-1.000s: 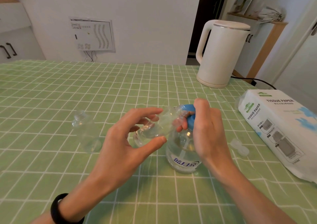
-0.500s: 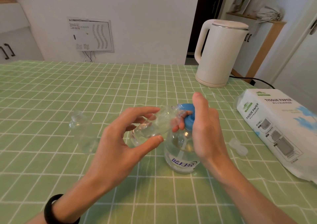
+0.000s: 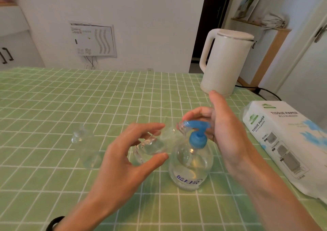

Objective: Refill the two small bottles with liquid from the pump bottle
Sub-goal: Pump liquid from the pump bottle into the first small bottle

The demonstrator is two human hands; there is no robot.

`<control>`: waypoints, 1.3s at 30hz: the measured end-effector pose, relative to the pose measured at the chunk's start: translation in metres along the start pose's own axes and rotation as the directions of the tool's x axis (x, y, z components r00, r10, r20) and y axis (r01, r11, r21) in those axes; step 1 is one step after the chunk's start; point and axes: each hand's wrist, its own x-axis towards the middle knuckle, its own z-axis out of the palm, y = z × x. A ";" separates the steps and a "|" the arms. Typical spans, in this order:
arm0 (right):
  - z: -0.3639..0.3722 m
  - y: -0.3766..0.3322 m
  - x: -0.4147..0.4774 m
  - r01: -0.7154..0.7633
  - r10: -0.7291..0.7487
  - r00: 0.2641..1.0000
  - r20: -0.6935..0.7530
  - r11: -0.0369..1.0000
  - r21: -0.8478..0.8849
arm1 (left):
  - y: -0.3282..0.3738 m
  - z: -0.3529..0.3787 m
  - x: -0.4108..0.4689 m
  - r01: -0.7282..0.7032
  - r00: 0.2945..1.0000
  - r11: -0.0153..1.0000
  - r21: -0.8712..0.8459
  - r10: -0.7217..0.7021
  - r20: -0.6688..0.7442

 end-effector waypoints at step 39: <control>0.006 -0.019 0.030 -0.030 0.064 0.993 0.095 0.947 -0.320 | -0.001 -0.007 0.005 -0.046 0.998 0.997 0.062 0.044 0.038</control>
